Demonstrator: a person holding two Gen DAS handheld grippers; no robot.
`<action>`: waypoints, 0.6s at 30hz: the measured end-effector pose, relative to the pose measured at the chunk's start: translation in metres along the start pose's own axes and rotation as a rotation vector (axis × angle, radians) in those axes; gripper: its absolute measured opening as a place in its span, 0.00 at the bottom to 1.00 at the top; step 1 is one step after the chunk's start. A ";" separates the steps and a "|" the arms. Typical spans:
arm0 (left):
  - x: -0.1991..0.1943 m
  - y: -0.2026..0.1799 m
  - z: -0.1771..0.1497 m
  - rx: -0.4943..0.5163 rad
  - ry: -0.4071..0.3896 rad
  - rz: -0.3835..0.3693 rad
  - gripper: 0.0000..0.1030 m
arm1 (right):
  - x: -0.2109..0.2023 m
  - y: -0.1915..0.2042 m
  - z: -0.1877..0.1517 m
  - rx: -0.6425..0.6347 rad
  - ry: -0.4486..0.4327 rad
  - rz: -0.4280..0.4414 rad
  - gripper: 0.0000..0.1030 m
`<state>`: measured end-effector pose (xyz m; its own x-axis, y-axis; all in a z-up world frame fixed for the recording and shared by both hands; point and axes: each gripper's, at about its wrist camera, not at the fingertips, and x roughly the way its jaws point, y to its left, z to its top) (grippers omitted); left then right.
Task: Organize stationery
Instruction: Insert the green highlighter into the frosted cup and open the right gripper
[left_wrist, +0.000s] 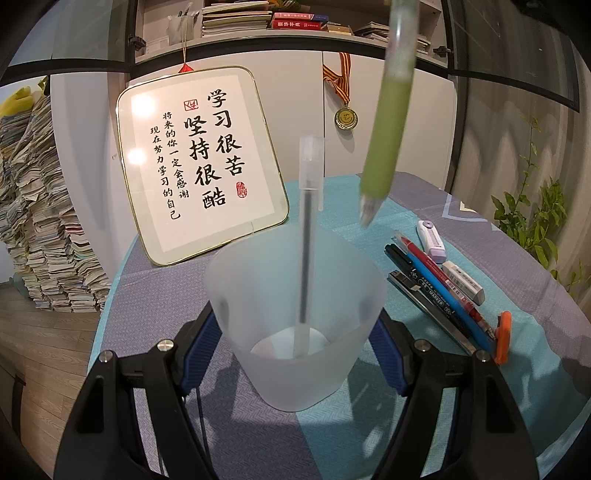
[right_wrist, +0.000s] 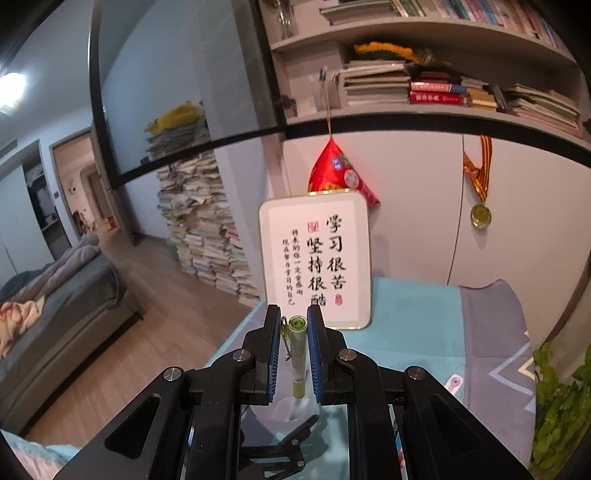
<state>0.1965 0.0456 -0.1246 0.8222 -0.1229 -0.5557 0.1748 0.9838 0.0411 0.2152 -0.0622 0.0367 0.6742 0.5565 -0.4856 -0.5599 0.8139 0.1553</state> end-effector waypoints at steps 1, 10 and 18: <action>0.000 0.000 0.000 0.000 0.000 0.000 0.72 | 0.003 -0.001 -0.002 0.003 0.008 0.000 0.14; 0.000 0.000 0.000 -0.001 0.000 0.000 0.72 | 0.026 -0.008 -0.017 0.032 0.086 0.025 0.14; 0.000 0.000 0.000 0.000 0.000 0.000 0.72 | 0.043 -0.015 -0.030 0.056 0.151 0.042 0.14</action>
<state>0.1964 0.0453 -0.1247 0.8222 -0.1228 -0.5557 0.1744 0.9838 0.0408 0.2380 -0.0554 -0.0117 0.5683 0.5624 -0.6007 -0.5558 0.8006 0.2239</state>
